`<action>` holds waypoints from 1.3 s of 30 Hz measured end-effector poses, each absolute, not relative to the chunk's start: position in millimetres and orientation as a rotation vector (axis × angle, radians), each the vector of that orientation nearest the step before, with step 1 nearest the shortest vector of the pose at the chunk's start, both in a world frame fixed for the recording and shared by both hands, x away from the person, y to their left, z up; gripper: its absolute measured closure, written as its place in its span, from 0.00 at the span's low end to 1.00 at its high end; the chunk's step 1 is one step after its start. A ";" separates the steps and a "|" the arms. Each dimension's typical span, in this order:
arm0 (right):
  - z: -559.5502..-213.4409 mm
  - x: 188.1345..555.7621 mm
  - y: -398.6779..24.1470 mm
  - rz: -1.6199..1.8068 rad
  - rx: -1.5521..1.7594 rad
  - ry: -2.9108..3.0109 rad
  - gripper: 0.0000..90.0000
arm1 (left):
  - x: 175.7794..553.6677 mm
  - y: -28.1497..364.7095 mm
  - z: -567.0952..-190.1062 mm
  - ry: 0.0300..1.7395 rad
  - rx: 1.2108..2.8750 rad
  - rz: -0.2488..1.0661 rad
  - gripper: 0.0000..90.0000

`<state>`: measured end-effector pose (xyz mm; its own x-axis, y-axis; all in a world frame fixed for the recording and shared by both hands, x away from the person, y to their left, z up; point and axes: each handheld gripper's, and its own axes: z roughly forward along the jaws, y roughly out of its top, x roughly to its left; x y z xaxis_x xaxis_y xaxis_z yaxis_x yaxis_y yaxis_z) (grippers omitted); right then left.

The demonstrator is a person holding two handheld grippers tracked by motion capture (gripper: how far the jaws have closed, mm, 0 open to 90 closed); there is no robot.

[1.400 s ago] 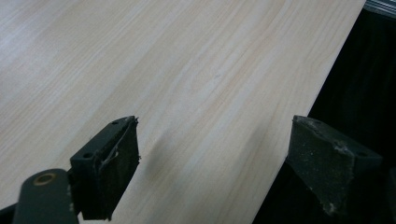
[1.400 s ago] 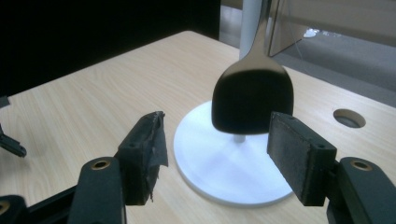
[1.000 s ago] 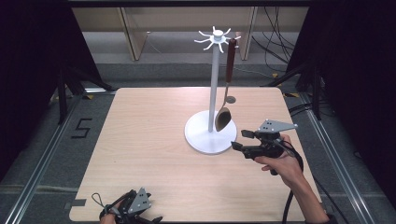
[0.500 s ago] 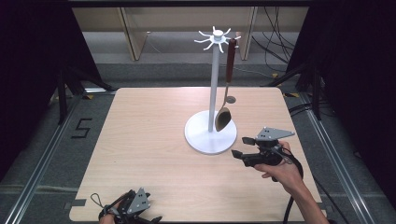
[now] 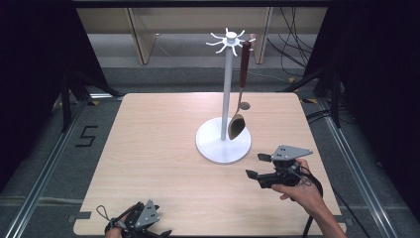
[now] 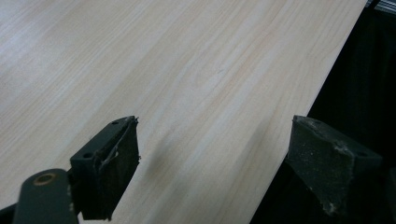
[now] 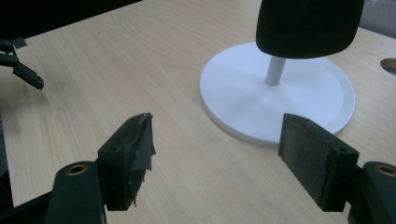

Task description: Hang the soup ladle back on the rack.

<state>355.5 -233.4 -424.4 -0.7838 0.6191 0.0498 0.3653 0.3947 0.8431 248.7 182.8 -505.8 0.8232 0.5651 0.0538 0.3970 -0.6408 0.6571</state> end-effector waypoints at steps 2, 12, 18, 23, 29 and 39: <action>-426.5 352.3 -232.9 1.330 0.893 2.400 0.27 | 248.6 182.8 -505.7 0.702 2.347 0.336 0.18; -437.3 341.3 -233.0 1.317 0.911 2.424 0.23 | 249.0 183.0 -505.7 0.700 2.347 0.334 0.18; -442.9 333.5 -232.4 1.321 0.940 2.435 0.22 | 248.7 182.9 -505.6 0.701 2.349 0.337 0.18; -447.8 329.4 -235.2 1.303 0.961 2.447 0.22 | 248.4 182.7 -505.6 0.700 2.350 0.333 0.18; -454.3 327.8 -237.8 1.284 0.928 2.478 0.22 | 248.7 182.6 -506.0 0.697 2.349 0.331 0.18; -464.2 322.6 -239.3 1.271 0.915 2.490 0.20 | 248.4 182.8 -505.3 0.699 2.350 0.338 0.18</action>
<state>322.6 -239.3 -464.2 -0.7882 0.6076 0.0978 0.4356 0.4386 0.7860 248.4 182.8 -505.3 0.8242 0.5634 0.0567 0.3948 -0.6436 0.6557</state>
